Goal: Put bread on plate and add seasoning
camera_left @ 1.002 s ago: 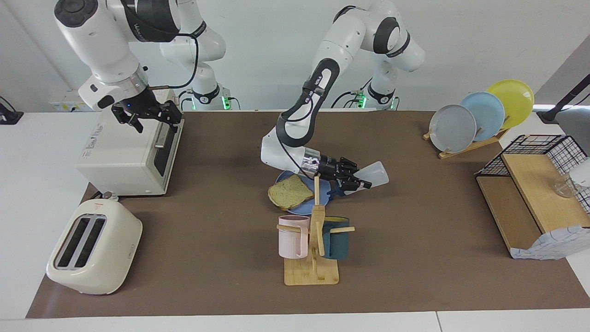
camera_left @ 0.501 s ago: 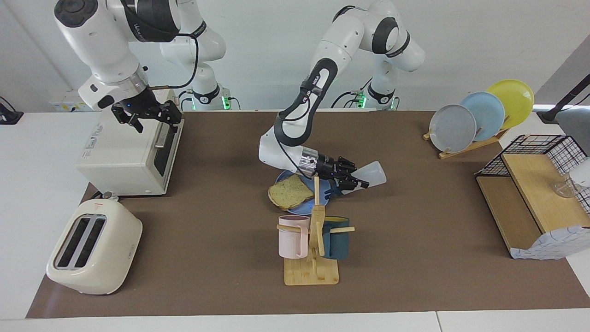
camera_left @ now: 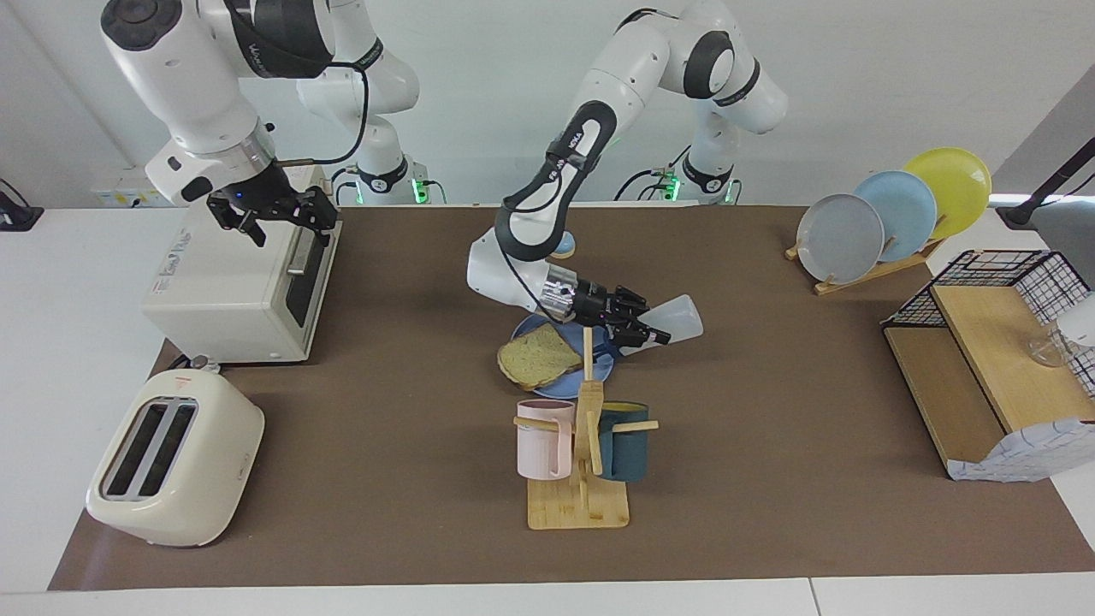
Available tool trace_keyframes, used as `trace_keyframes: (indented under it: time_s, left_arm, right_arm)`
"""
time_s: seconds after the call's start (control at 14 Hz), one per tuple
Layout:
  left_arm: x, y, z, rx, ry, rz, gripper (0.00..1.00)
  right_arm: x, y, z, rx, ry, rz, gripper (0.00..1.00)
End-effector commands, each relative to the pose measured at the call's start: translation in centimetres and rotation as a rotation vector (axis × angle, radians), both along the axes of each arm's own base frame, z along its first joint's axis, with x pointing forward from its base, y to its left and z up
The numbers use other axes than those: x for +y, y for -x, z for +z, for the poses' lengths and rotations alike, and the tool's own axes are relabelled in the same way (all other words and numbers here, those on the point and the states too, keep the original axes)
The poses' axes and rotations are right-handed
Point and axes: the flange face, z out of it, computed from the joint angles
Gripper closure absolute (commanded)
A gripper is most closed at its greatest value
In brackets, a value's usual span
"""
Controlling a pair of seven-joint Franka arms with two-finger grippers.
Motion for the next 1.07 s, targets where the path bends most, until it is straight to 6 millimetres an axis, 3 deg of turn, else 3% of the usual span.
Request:
trace_keyframes:
  time_s: [0.0,0.14,0.21,0.43,0.57,0.64,0.86,1.0]
  left_arm:
    - [0.2,-1.0,-0.1,-0.013,0.01,0.007,1.0]
    - [-0.1,-0.6,1.4,-0.037,0.098,0.048,1.0]
    - [-0.4,-0.4,3.9,-0.046,0.187,0.064,1.0]
    - [1.5,-1.7,8.7,-0.09,0.351,0.138,1.0]
    - [2.0,-2.0,10.8,-0.115,0.425,0.149,1.0]
    - [3.2,-2.7,11.5,-0.121,0.455,0.184,1.0]
    - [7.9,-4.2,18.0,-0.15,0.693,0.269,1.0]
    - [10.3,-4.9,20.1,-0.177,0.763,0.319,1.0]
  right_arm:
    - [-0.3,0.6,0.1,-0.01,0.003,0.011,0.0]
    - [-0.3,0.6,0.1,-0.012,0.003,0.011,0.0]
    - [-0.4,0.6,0.1,-0.01,0.005,0.011,0.0]
    - [-0.3,0.6,0.1,-0.013,0.003,0.011,0.0]
    - [-0.3,0.6,0.1,-0.01,0.003,0.011,0.0]
    - [-0.3,0.6,0.1,-0.01,0.003,0.011,0.0]
    - [-0.3,0.6,0.1,-0.01,0.003,0.011,0.0]
    - [-0.4,0.6,0.1,-0.012,0.005,0.011,0.0]
